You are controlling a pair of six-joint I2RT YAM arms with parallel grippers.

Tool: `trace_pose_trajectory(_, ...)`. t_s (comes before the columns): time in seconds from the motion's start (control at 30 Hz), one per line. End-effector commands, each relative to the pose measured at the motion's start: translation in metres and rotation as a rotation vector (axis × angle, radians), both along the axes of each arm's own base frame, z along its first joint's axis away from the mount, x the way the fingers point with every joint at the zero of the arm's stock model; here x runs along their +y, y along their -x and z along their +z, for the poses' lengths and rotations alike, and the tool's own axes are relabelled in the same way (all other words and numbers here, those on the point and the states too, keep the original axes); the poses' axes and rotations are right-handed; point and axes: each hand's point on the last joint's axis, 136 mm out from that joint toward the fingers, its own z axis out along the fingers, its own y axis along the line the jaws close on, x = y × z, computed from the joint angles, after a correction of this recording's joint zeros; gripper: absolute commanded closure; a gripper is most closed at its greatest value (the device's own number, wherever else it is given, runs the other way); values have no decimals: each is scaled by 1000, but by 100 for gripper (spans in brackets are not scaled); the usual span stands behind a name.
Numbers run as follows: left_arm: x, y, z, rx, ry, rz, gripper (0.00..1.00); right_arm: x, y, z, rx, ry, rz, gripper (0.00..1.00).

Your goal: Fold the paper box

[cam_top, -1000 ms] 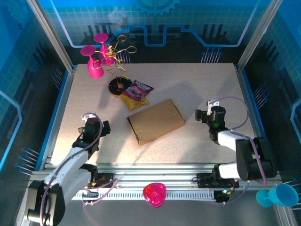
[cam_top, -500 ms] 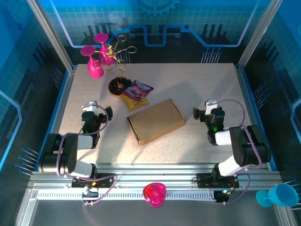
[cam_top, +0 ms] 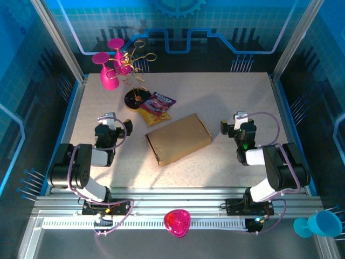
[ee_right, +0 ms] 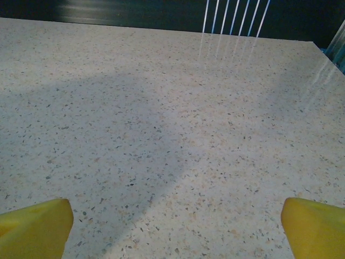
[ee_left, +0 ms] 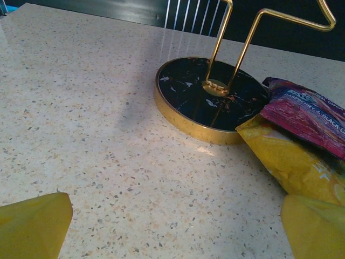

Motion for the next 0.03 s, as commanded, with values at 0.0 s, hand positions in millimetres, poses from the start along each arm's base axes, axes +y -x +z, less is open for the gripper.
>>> trace_pose_trajectory(0.0, 1, -5, 9, -27, -19, -17, 1, 4, -6, 11, -44, 26, 4, 0)
